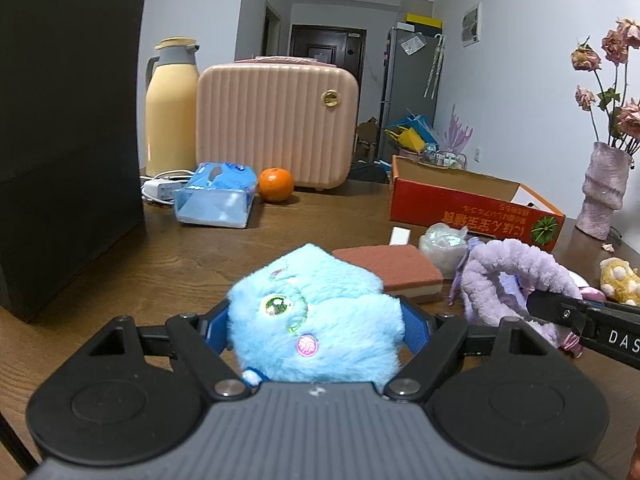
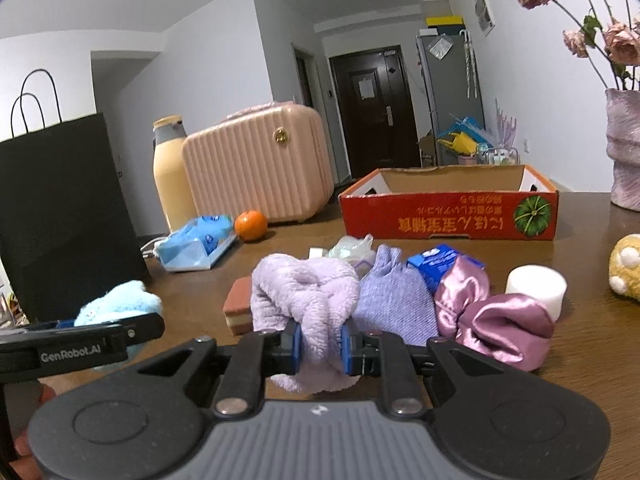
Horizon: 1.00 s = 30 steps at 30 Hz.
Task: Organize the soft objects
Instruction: 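Carry the blue plush and lilac towel roll over the cardboard box with both tools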
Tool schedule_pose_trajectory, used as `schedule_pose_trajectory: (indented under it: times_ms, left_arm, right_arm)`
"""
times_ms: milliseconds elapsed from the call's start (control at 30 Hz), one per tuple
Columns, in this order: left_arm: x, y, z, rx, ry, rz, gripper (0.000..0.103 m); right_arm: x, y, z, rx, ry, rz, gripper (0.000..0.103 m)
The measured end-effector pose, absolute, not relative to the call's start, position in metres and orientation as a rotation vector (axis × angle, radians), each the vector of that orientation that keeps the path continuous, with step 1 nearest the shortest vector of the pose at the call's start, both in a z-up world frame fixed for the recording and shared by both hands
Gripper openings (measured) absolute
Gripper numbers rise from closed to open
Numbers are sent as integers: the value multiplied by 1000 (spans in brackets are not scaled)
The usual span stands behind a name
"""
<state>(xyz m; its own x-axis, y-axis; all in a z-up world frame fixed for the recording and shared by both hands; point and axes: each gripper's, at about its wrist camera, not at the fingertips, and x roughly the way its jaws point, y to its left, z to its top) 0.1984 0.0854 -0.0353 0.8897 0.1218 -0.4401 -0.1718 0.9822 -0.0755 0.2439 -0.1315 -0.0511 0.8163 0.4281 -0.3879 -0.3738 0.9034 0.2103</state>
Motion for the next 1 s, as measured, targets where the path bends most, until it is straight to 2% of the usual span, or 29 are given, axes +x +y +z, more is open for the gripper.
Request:
schedule_pose_trajectory:
  times_ms: [1000]
  left_arm:
    - [256,15,23,-156,329,63,82]
  right_arm:
    - [275,-188,-12,138,267,300,18]
